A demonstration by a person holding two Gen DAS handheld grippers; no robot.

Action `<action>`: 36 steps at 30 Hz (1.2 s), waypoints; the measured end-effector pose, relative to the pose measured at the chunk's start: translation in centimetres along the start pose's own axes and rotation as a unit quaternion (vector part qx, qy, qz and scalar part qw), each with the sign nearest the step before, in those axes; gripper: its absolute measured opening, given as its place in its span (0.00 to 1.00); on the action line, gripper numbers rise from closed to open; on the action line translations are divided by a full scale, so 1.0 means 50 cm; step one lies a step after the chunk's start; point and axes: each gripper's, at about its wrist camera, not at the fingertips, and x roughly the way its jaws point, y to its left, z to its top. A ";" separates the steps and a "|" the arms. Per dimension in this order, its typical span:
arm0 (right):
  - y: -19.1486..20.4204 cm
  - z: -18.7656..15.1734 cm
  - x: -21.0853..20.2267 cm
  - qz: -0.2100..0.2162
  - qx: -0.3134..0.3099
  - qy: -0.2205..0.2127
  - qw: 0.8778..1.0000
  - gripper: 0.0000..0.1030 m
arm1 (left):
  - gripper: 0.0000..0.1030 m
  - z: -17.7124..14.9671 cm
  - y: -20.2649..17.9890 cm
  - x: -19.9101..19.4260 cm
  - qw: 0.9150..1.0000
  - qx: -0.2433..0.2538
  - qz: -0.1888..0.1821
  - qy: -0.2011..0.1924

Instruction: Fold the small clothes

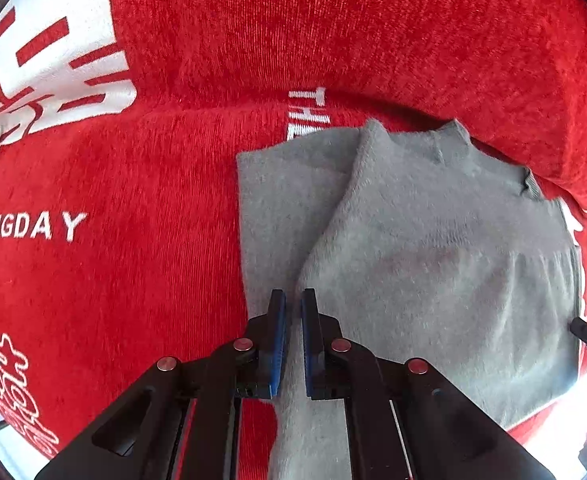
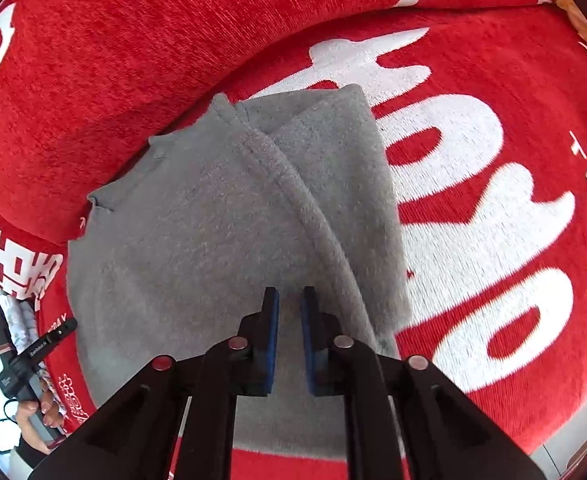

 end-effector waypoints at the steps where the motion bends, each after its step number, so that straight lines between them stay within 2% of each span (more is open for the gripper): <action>1: 0.006 -0.006 -0.004 0.002 -0.002 0.002 1.000 0.13 | 0.08 -0.005 0.000 -0.006 1.000 -0.001 -0.002 0.003; 8: 0.056 -0.065 -0.019 0.019 -0.011 0.017 1.000 0.15 | 0.08 -0.064 -0.022 -0.053 1.000 0.023 0.009 0.017; 11: 0.081 -0.094 -0.013 0.026 -0.013 0.028 0.999 0.21 | 0.08 -0.084 -0.030 -0.062 0.999 0.024 0.013 0.024; 13: 0.098 -0.114 -0.009 0.029 -0.015 0.036 0.999 0.29 | 0.08 -0.097 -0.029 -0.071 0.999 0.023 0.017 0.027; 15: 0.120 -0.129 -0.001 0.029 -0.019 0.041 0.999 0.49 | 0.08 -0.111 -0.031 -0.077 0.999 0.025 0.027 0.028; 16: 0.128 -0.136 0.000 0.029 -0.022 0.042 0.998 0.54 | 0.08 -0.118 -0.032 -0.080 0.999 0.029 0.031 0.030; 18: 0.145 -0.151 0.001 0.031 -0.032 0.047 0.998 0.55 | 0.08 -0.126 -0.031 -0.080 0.998 0.034 0.031 0.039; 20: 0.160 -0.163 0.007 0.034 -0.039 0.055 0.997 0.61 | 0.08 -0.135 -0.027 -0.081 0.998 0.034 0.029 0.043; 21: 0.165 -0.168 0.009 0.035 -0.042 0.058 0.997 0.62 | 0.27 -0.140 -0.026 -0.083 0.998 0.033 0.031 0.042; 22: 0.172 -0.174 0.012 0.036 -0.045 0.060 0.996 0.62 | 0.83 -0.144 -0.023 -0.086 0.998 0.031 0.032 0.040; 23: 0.178 -0.179 0.014 0.036 -0.049 0.063 0.996 0.62 | 1.00 -0.148 -0.019 -0.092 0.998 0.025 0.040 0.033; 25: 0.188 -0.188 0.019 0.035 -0.053 0.066 0.996 0.63 | 0.99 -0.156 -0.019 -0.109 0.998 0.028 0.052 0.005; 27: 0.196 -0.196 0.023 0.035 -0.056 0.070 0.995 0.63 | 0.99 -0.161 -0.017 -0.113 0.998 0.029 0.058 0.004; 29: 0.205 -0.204 0.027 0.031 -0.060 0.072 0.995 0.74 | 0.99 -0.164 -0.009 -0.111 0.998 0.018 0.064 0.008; 30: 0.207 -0.209 0.024 0.032 -0.063 0.070 0.995 0.75 | 0.99 -0.165 -0.007 -0.111 0.997 0.015 0.069 0.010; 32: 0.218 -0.218 0.023 0.028 -0.074 0.070 0.994 0.75 | 0.99 -0.166 0.004 -0.111 0.996 0.005 0.084 0.008; 36: 0.248 -0.234 0.030 0.004 -0.102 0.070 0.992 0.75 | 0.99 -0.168 0.025 -0.109 0.996 -0.018 0.090 0.008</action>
